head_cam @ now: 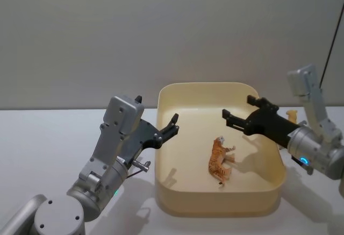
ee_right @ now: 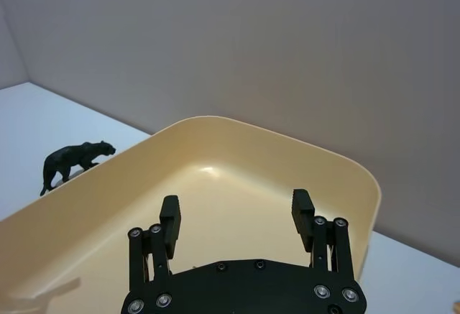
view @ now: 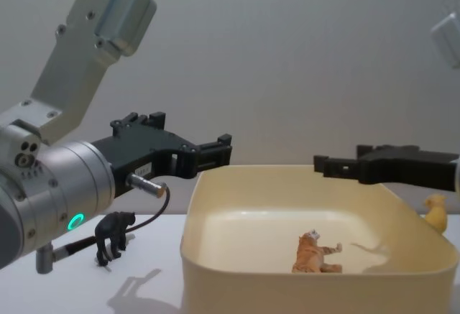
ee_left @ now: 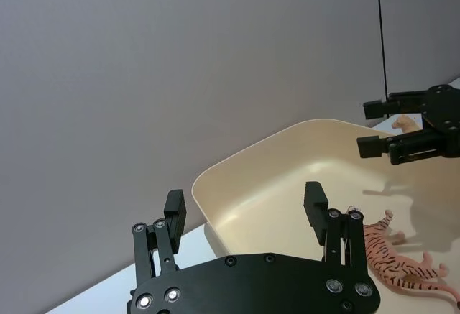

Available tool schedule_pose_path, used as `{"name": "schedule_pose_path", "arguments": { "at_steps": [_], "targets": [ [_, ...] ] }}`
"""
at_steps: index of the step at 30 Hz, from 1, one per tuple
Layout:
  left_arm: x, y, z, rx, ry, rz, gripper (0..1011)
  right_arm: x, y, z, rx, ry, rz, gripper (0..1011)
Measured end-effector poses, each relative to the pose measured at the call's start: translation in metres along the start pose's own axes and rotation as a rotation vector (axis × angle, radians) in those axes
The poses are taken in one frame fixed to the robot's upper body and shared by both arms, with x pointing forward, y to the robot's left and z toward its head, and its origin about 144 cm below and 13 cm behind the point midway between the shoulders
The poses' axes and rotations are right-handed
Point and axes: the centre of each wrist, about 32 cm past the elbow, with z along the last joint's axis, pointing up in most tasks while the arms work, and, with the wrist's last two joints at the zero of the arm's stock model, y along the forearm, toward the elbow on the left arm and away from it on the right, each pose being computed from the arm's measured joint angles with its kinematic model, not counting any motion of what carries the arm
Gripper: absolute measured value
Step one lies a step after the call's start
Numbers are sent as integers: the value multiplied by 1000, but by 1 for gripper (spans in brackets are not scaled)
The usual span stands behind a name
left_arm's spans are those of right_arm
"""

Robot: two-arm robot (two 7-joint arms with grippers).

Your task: Pick up the toy alternately with two hands and place it into the central storage box.

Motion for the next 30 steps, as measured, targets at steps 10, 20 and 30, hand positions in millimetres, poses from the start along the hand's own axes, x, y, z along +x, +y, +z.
{"name": "schedule_pose_path", "arguments": {
  "at_steps": [10, 20, 30],
  "targets": [
    [0, 0, 0, 0, 0, 0, 1001, 11, -24, 1, 45, -16, -106, 1001],
    [0, 0, 0, 0, 0, 0, 1001, 21, -58, -1, 54, -9, -220, 1001],
    [0, 0, 0, 0, 0, 0, 1001, 25, -77, -7, 10, 10, -278, 1001]
  ]
}}
